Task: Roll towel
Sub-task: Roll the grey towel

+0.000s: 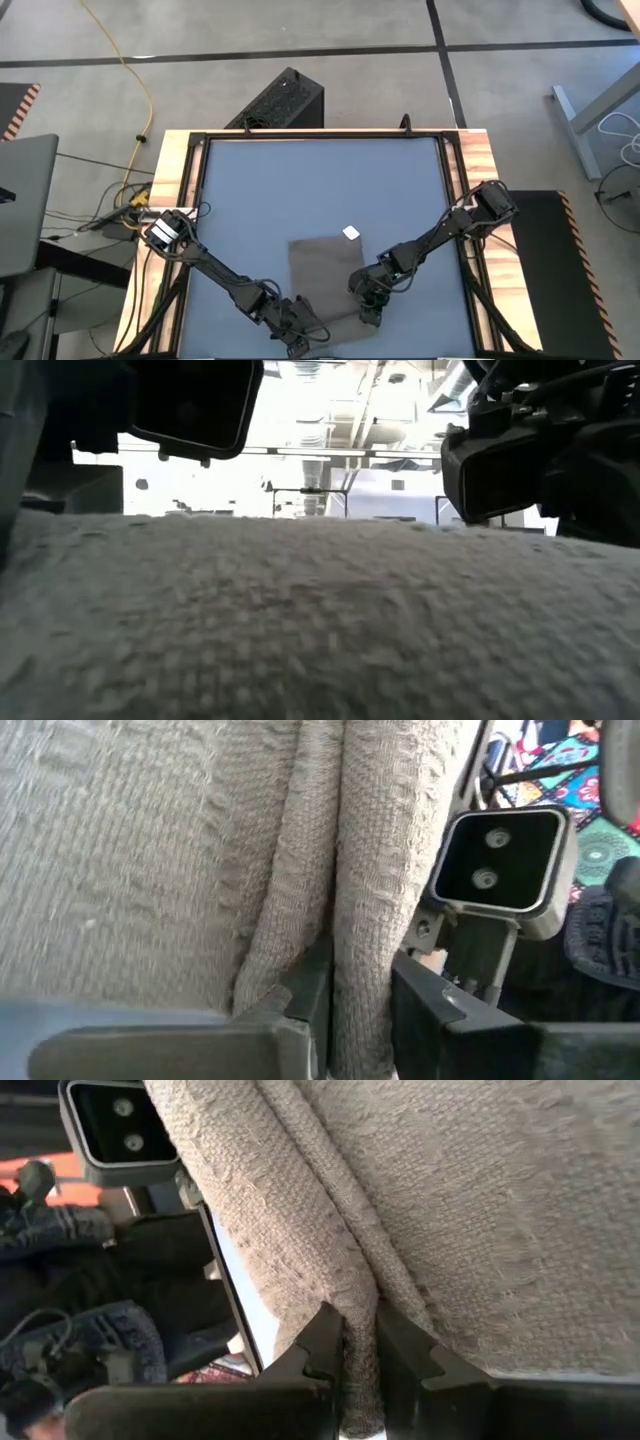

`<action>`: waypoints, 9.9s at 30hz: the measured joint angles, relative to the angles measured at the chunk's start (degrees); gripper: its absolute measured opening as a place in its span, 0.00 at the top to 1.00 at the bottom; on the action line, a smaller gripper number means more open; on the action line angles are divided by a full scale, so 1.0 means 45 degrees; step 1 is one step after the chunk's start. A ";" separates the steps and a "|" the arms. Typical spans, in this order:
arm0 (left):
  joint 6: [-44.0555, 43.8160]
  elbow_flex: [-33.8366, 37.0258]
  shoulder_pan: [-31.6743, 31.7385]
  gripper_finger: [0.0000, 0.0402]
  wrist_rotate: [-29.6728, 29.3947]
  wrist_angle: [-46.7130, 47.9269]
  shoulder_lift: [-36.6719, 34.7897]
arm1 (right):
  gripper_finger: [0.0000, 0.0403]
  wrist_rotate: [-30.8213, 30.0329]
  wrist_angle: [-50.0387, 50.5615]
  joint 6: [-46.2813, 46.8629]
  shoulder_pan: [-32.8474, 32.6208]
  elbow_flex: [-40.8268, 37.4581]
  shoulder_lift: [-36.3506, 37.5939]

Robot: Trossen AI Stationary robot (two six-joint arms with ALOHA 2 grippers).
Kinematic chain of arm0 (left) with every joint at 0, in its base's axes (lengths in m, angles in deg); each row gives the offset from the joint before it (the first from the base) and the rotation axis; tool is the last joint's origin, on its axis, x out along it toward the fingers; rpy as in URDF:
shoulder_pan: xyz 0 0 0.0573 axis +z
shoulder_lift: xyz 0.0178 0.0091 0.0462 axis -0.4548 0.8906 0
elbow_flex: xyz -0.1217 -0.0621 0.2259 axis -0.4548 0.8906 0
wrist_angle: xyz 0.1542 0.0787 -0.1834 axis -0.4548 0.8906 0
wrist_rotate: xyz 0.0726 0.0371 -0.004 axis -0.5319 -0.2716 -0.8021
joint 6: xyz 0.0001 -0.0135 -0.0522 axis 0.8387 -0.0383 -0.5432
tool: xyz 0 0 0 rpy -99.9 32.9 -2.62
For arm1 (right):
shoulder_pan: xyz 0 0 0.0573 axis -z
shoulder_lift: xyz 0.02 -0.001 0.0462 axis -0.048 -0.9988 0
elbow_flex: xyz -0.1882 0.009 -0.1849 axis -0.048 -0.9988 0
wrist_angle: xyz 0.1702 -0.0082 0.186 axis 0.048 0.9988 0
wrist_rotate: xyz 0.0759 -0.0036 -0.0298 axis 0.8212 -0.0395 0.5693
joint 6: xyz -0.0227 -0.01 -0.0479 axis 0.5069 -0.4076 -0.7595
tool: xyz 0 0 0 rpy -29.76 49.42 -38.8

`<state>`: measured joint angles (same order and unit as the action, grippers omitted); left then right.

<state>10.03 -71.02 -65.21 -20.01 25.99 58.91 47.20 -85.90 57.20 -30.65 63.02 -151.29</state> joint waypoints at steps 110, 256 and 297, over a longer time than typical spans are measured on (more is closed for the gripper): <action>0.8114 0.0044 0.3130 1.00 -0.0527 0.0143 -0.0077 | 0.44 -1.1840 0.4816 -0.4516 -0.4531 0.2297 0.0814; 0.7873 0.0078 0.4145 1.00 -0.0266 -0.1468 0.0255 | 0.83 -0.4329 0.3790 0.3077 -0.0709 0.0170 0.1399; 0.8037 0.0110 0.4624 1.00 0.1558 -0.1234 0.0263 | 0.44 -0.3794 0.7303 0.1759 -0.0719 0.0126 0.3912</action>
<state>46.20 -70.53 -44.40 -13.00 20.43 60.09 30.12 -53.04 65.12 -33.89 63.58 -133.69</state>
